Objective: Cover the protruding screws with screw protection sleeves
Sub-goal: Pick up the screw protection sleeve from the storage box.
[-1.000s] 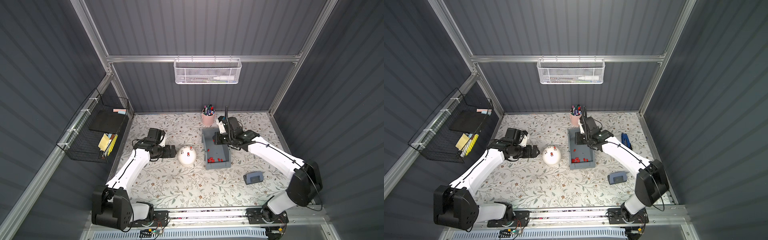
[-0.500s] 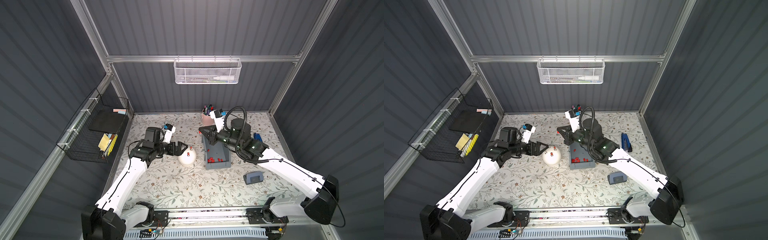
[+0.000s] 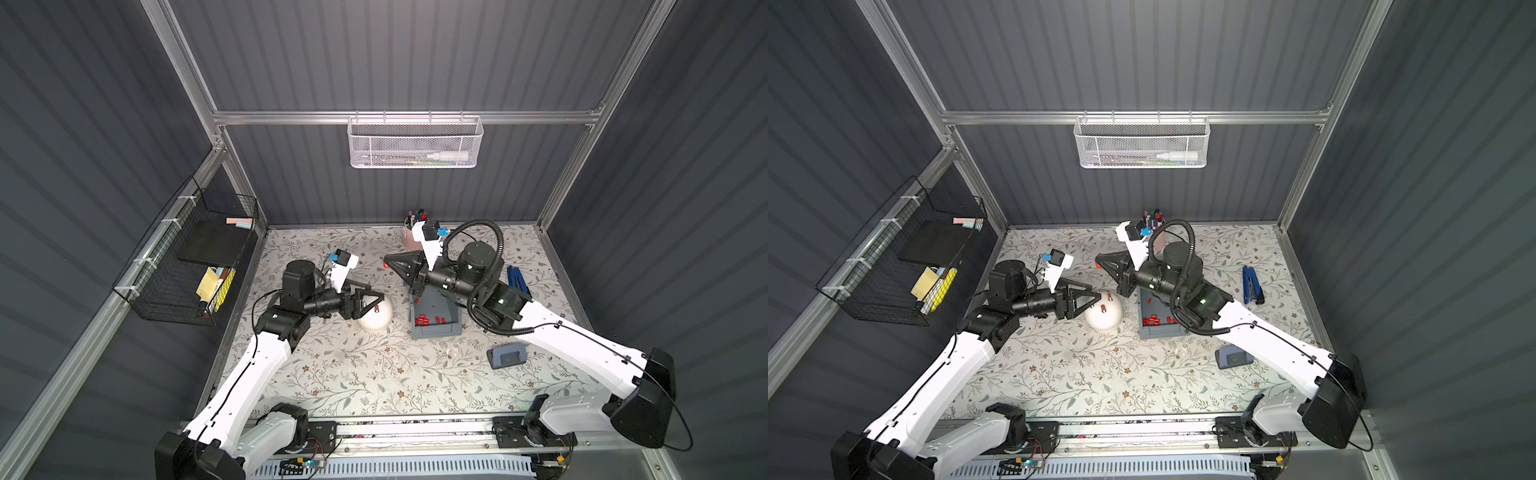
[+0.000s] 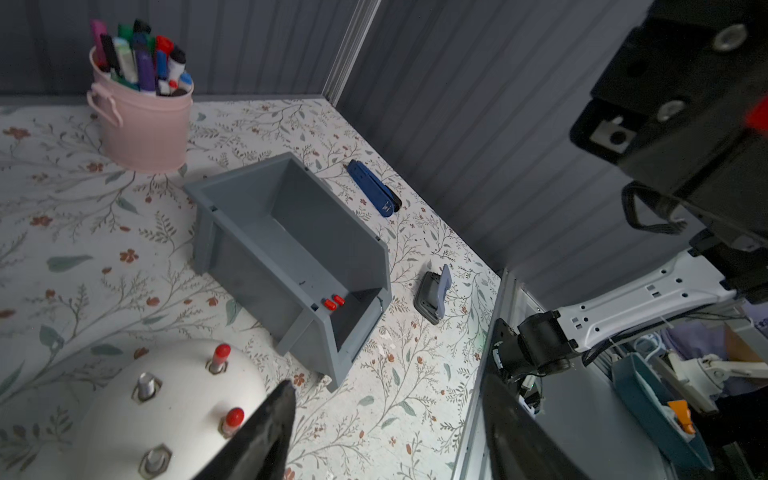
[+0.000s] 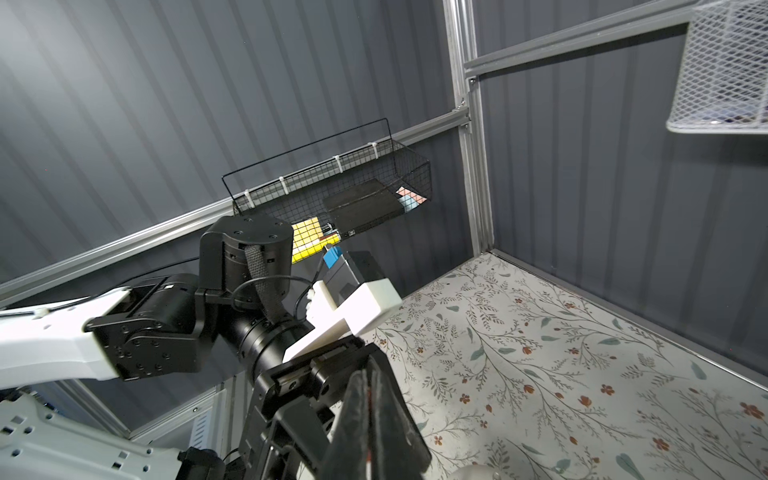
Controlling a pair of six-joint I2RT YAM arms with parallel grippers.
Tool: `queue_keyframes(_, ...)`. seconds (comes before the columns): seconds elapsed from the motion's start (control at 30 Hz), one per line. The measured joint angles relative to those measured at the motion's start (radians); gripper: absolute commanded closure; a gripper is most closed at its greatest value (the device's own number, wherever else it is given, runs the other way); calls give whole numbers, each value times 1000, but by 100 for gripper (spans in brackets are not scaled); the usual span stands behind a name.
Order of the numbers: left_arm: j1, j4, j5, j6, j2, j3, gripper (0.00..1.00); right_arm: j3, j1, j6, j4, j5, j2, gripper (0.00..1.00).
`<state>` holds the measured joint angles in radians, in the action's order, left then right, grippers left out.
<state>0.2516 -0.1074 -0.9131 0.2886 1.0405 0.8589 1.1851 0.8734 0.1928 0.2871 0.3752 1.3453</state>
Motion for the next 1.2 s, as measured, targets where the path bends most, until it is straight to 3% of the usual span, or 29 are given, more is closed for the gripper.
queue_keyframes(0.37,0,258,-48,180,-27,-43,42,0,31,0,5,25,6,100)
queue_keyframes(0.57,0,364,-78,247,-32,-50,58,0,38,-3,5,24,7,100)
queue_keyframes(0.63,0,402,-82,264,-32,-55,57,3,39,-3,4,24,12,100)
queue_keyframes(0.73,0,470,-90,293,-32,-71,48,7,42,-6,0,18,21,100)
queue_keyframes(0.93,0,569,-127,333,-32,-90,48,8,44,-30,-15,5,21,100)
queue_keyframes(1.13,0,690,-150,394,-18,-91,56,8,44,-51,-42,-2,16,100)
queue_keyframes(1.2,0,721,-156,416,-9,-91,64,8,45,-56,-47,-3,14,100)
